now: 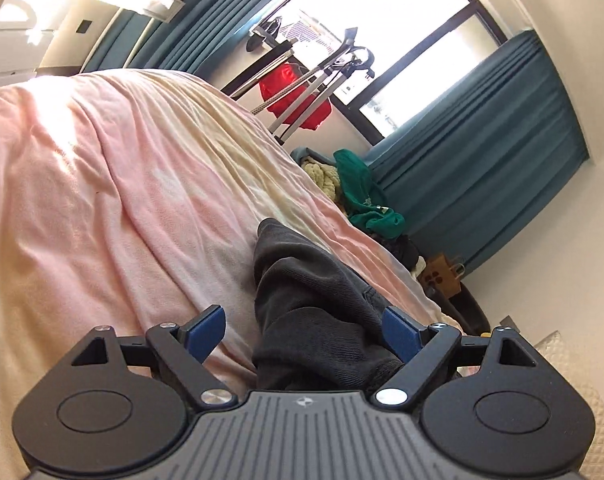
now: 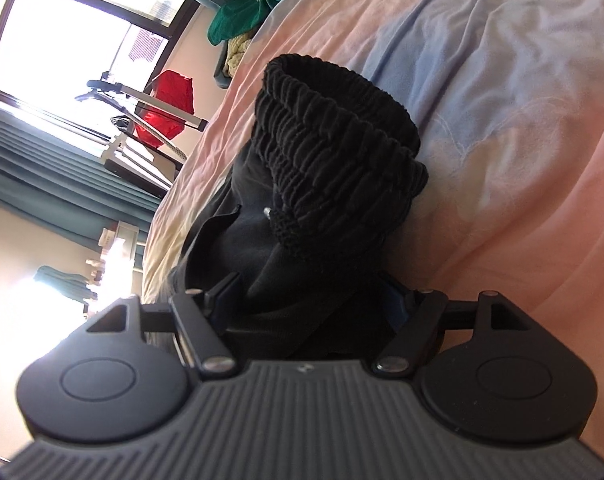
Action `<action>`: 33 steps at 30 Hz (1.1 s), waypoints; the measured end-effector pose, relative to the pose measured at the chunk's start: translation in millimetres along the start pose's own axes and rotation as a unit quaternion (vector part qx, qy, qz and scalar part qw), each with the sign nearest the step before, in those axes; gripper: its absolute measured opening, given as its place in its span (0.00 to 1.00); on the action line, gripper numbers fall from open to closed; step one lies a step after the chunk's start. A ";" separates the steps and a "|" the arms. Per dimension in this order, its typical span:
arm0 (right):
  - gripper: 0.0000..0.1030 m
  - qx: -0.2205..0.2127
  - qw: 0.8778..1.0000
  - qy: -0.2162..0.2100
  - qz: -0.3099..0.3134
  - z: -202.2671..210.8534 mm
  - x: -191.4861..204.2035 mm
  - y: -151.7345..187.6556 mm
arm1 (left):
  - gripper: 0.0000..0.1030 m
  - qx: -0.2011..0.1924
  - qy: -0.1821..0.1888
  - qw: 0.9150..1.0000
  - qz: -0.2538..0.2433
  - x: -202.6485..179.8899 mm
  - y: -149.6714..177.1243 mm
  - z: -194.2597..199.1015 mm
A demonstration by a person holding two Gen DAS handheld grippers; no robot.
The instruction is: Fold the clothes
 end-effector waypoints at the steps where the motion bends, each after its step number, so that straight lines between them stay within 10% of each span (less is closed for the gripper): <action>1: 0.80 0.001 1.000 0.000 0.002 -2.6 0.8 0.4 | 0.84 0.003 0.001 1.000 0.012 4.2 -1.0 -1.9; 15: 0.81 -0.036 0.990 -0.136 0.027 20.1 44.3 -3.7 | 0.90 0.044 0.039 0.989 0.138 39.7 6.4 -29.5; 22: 0.81 -0.014 0.998 -0.050 -0.024 -13.3 13.3 -3.8 | 0.91 0.043 0.057 0.984 0.165 53.1 9.3 -37.7; 33: 0.83 -0.024 0.996 -0.090 -0.012 0.7 24.2 -2.7 | 0.93 0.047 0.078 0.987 0.132 47.9 15.9 -48.1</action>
Point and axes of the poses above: each gripper's, at about its wrist camera, not at the fingertips, and z roughly against the way its jaws point, x to its left, y to its underside, the point moved 5 cm from there along -z, roughly the way its jaws point, and after that the axes turned 4 degrees about y, right-handed, at the moved point
